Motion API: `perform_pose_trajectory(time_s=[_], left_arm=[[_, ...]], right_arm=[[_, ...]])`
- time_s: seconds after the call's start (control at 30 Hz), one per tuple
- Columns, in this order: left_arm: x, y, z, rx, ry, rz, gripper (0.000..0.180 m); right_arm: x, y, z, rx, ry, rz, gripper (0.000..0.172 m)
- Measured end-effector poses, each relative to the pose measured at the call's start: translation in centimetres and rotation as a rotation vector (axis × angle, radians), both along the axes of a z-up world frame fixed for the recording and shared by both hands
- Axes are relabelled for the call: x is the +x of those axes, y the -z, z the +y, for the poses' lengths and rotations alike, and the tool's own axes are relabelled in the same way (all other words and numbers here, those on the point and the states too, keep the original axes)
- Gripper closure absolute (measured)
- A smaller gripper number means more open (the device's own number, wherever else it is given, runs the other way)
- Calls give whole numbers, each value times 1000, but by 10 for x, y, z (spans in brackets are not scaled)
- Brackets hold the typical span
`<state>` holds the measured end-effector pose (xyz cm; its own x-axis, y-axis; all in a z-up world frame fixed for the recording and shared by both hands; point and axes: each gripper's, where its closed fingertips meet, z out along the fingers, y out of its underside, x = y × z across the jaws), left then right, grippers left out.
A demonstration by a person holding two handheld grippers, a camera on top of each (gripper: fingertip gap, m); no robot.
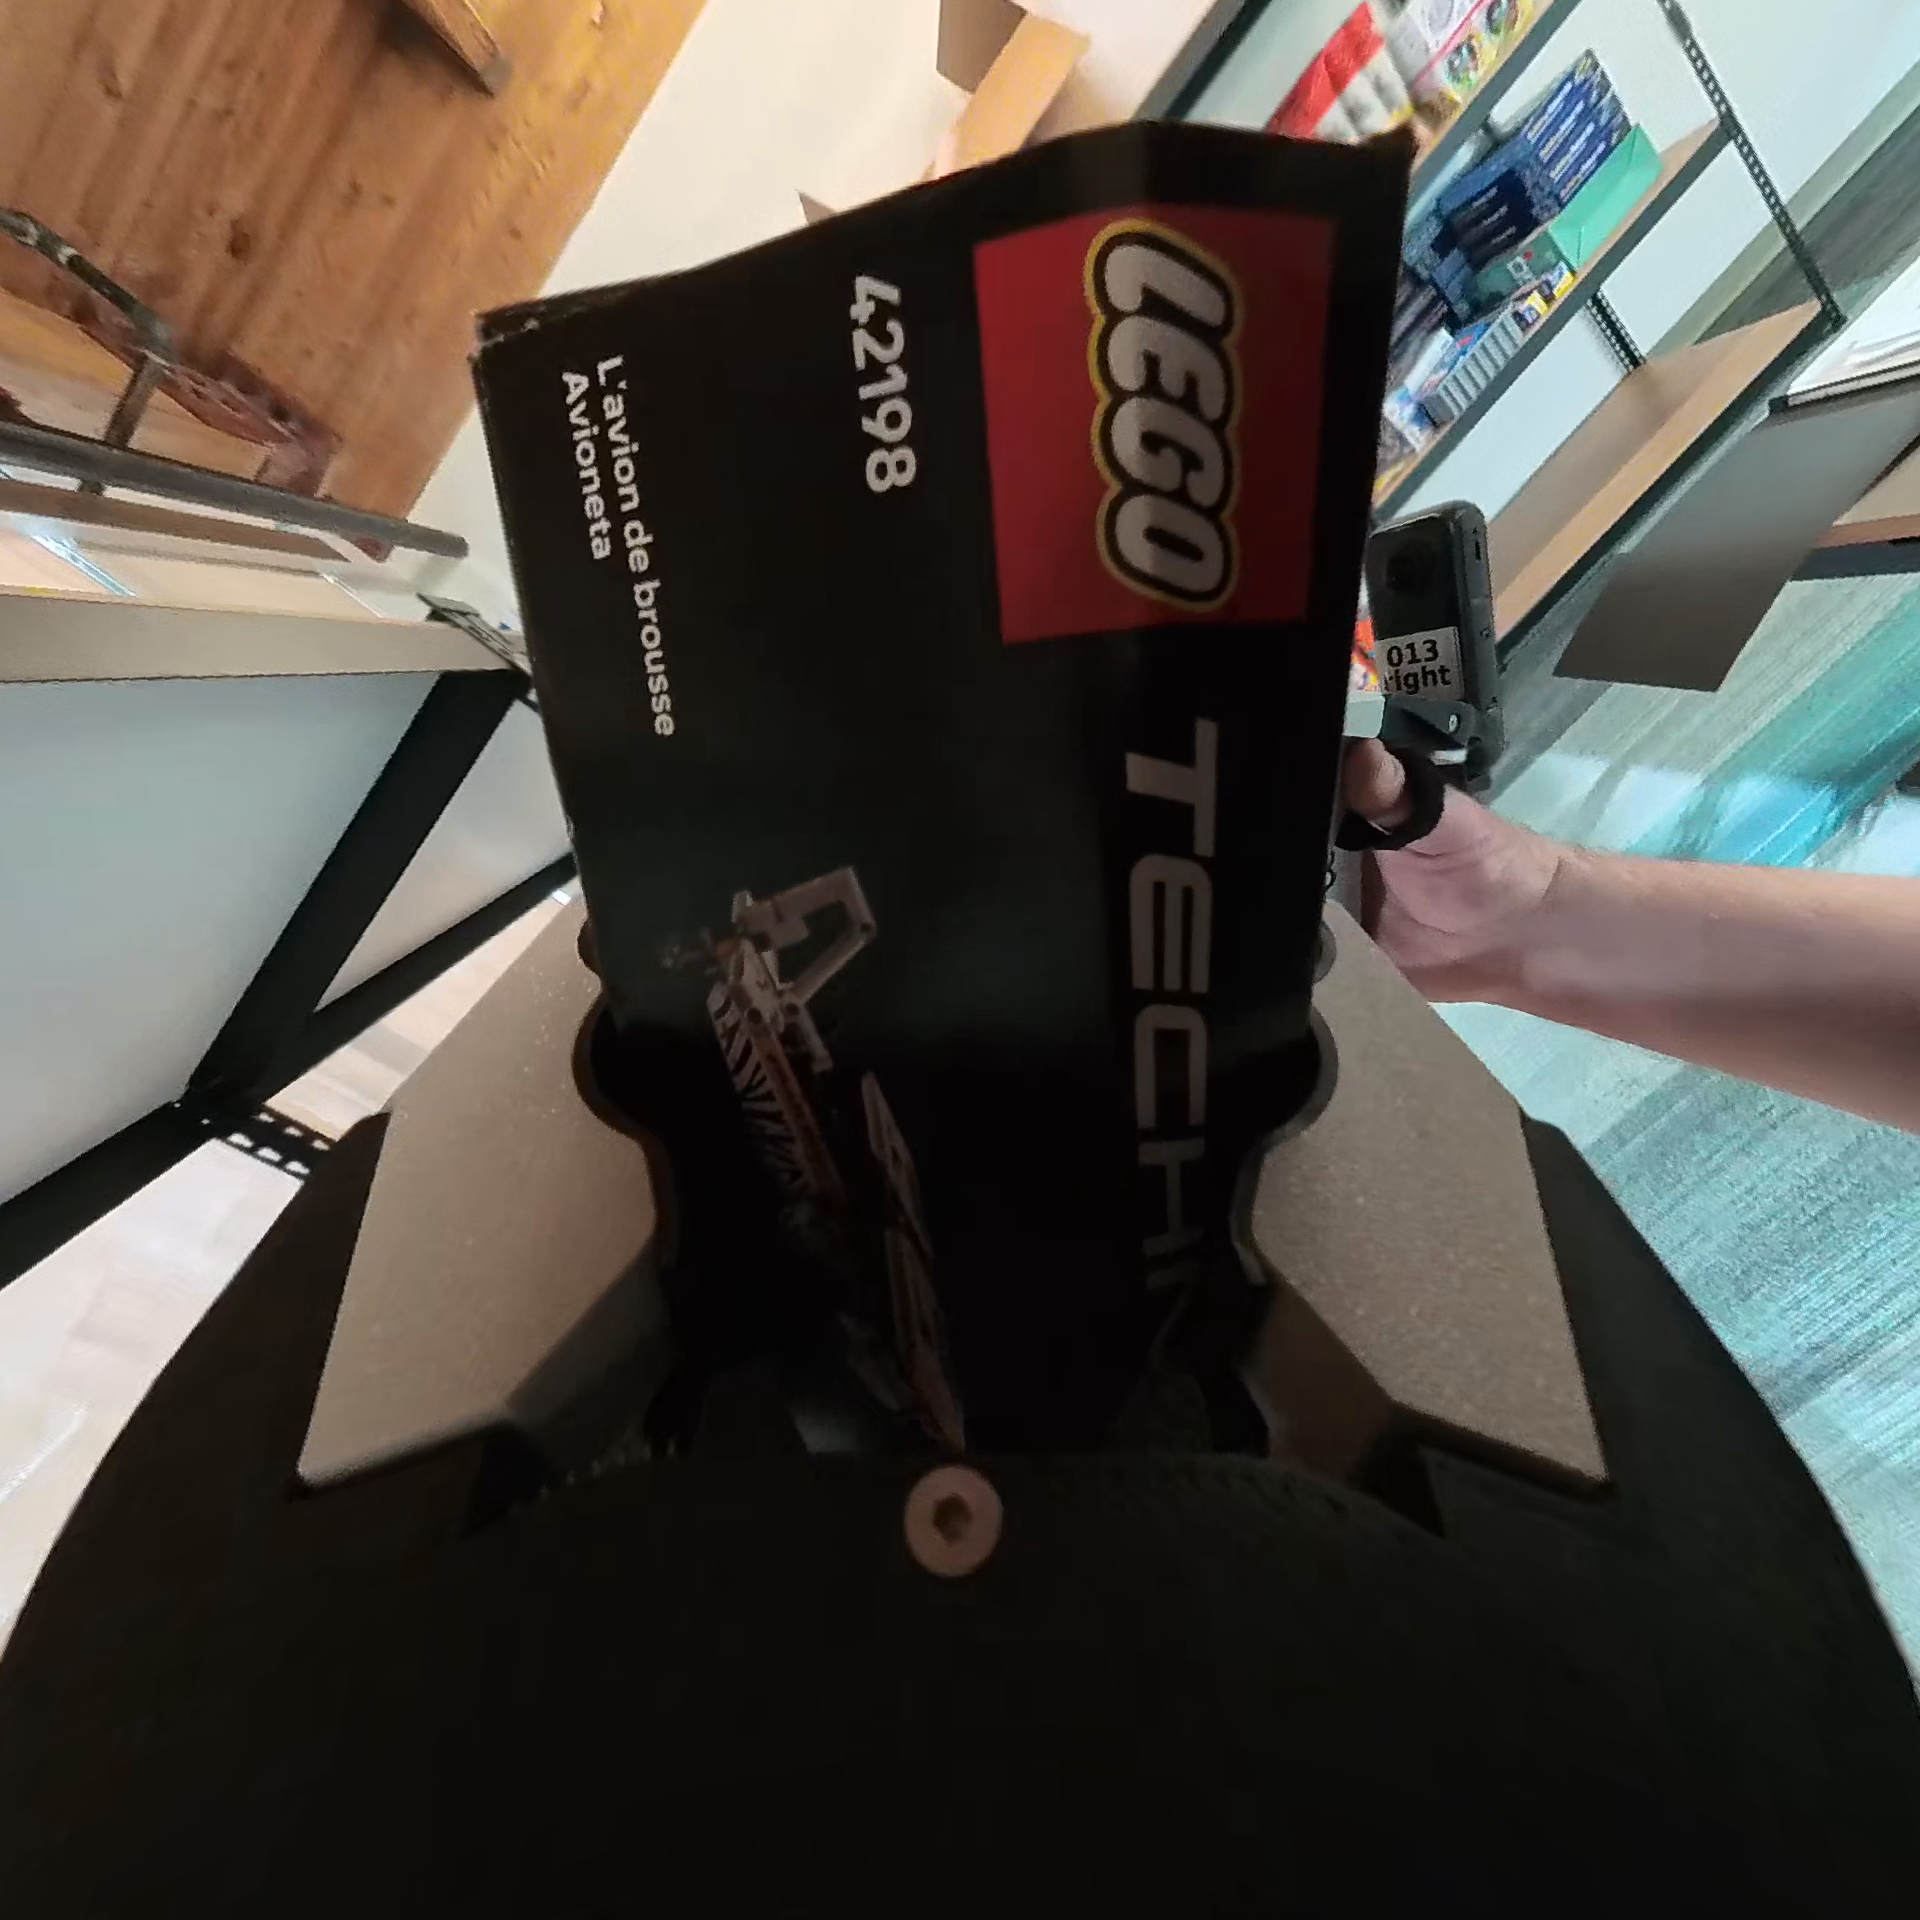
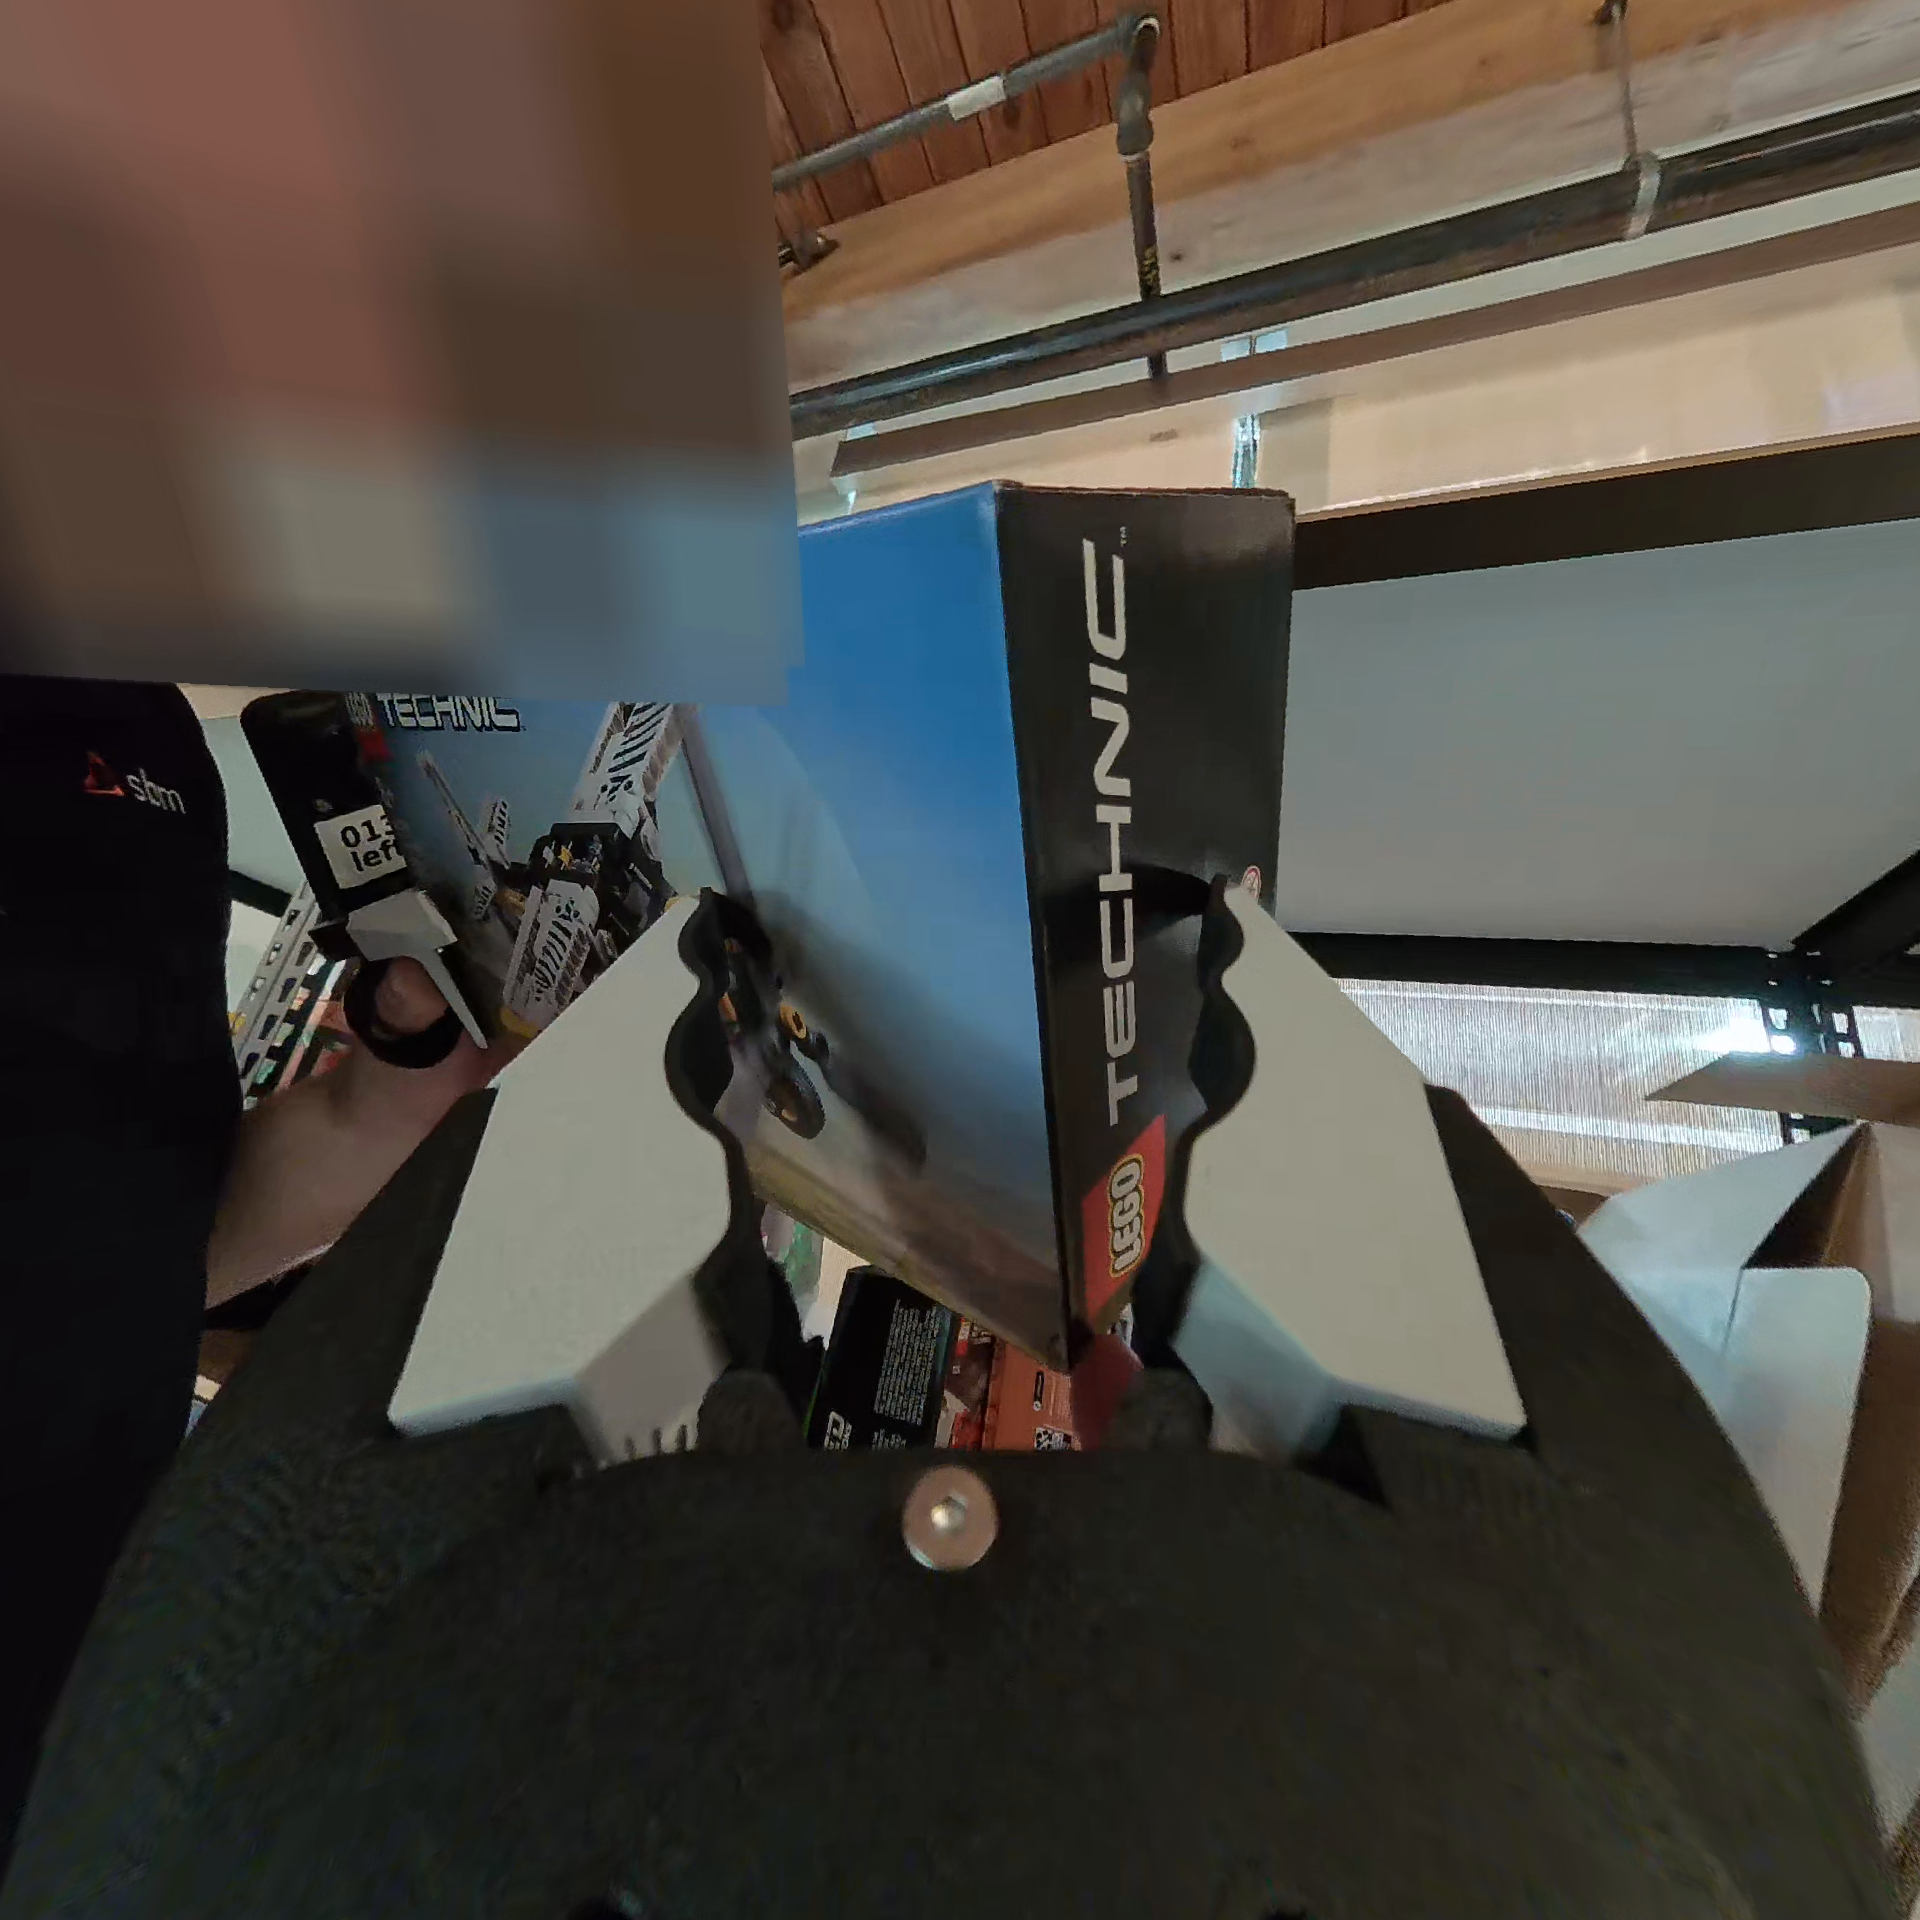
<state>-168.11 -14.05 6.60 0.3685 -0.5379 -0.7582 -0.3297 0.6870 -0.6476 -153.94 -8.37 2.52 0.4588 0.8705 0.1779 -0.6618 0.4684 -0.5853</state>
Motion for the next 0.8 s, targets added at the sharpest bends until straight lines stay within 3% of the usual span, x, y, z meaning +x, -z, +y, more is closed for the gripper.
perform_pose_trajectory(time_s=[0.17,0.37,0.6,0.8], left_arm=[[-9,12,-2,-31,17,-64,58],[10,51,14,-166,74,-72,57],[83,112,49,-322,157,-37,57],[159,184,99,-438,182,-64,56]], right_arm=[[-5,4,-4,-19,-4,-38,83],[20,49,-3,-152,7,-41,84],[96,120,15,-336,30,29,84],[178,186,54,-470,-4,55,87]])
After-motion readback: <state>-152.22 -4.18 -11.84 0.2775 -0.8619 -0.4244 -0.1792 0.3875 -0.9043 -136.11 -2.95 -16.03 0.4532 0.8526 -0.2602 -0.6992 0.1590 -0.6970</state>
